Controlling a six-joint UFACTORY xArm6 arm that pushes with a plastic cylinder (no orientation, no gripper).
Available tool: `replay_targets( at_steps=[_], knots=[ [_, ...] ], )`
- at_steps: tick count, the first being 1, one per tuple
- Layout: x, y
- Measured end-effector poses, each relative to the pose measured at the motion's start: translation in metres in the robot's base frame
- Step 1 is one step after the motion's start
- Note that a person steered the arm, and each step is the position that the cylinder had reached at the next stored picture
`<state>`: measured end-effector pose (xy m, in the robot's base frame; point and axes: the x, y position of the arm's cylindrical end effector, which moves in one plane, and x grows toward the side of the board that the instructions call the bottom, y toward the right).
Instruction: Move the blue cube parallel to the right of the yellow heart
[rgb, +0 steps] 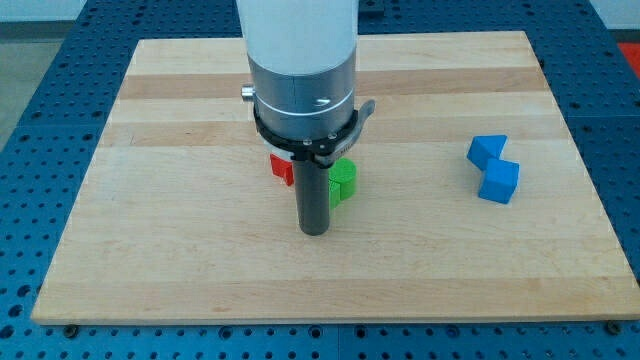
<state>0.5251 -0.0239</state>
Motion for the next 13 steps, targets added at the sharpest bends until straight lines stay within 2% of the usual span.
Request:
replay_targets(
  at_steps=[4, 6, 7, 9, 11, 13],
  knots=[
    [-0.005, -0.003],
    [0.053, 0.096],
    [0.054, 0.163],
    [0.051, 0.186],
    [0.008, 0.222],
    [-0.042, 0.222]
  ],
)
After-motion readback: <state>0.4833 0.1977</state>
